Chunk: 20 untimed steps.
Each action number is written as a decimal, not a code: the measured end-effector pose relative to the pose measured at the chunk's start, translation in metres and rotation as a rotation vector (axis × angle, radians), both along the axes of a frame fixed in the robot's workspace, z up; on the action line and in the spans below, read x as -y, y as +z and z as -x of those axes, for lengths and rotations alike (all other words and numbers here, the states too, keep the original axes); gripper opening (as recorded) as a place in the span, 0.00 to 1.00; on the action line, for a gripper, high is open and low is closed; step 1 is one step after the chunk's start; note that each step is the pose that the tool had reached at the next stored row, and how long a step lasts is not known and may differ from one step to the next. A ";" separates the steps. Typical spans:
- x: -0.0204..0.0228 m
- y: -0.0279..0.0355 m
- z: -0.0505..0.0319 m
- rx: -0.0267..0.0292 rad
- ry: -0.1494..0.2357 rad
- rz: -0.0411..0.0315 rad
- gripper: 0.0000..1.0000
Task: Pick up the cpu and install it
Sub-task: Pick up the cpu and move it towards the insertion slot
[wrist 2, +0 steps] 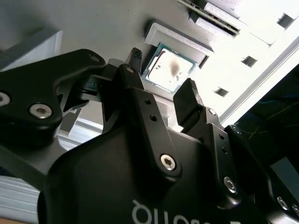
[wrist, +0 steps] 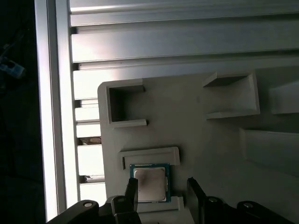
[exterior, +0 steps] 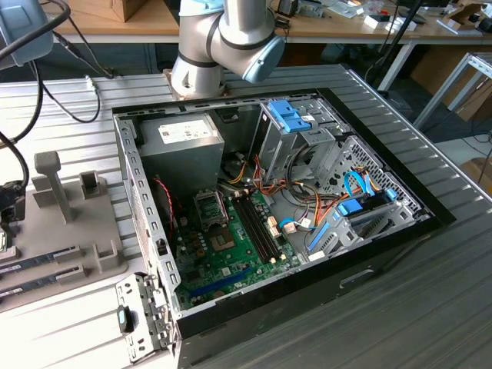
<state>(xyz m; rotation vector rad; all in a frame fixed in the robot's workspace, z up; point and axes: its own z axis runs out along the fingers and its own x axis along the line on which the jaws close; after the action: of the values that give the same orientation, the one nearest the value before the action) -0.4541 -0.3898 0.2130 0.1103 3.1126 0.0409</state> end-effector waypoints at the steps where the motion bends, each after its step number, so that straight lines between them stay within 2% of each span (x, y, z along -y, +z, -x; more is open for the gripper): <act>1: 0.0001 -0.0005 0.0004 -0.0001 0.007 0.0029 0.54; 3: 0.0000 -0.0026 0.0018 0.0001 0.046 0.0031 0.54; 4: 0.0000 -0.0033 0.0022 0.0001 0.052 0.0031 0.54; 8: 0.0000 -0.0078 0.0070 0.0004 0.053 0.0029 0.54; 20: 0.0000 -0.0206 0.0072 -0.0007 0.053 0.0034 0.54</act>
<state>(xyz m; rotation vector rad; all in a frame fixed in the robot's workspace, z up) -0.4613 -0.3899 0.1923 0.0277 3.1157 0.0366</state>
